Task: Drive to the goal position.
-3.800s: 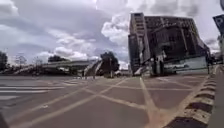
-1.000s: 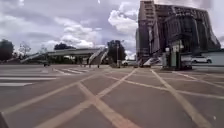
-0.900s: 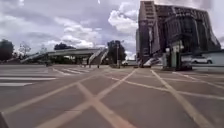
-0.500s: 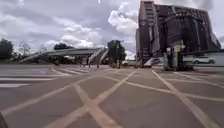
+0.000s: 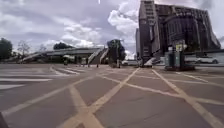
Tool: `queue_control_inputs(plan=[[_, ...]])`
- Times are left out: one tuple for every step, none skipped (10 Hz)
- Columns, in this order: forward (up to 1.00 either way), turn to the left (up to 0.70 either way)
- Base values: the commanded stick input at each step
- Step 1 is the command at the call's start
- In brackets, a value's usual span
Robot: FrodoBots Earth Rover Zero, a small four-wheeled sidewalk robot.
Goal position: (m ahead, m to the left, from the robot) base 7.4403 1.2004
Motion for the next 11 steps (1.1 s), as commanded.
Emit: queue_control_inputs(plan=[[0.45,0.0],[0.45,0.0],[0.45,0.0],[0.45,0.0],[0.45,0.0],[0.45,0.0],[0.45,0.0],[0.45,0.0],[0.45,0.0],[0.45,0.0],[0.45,0.0]])
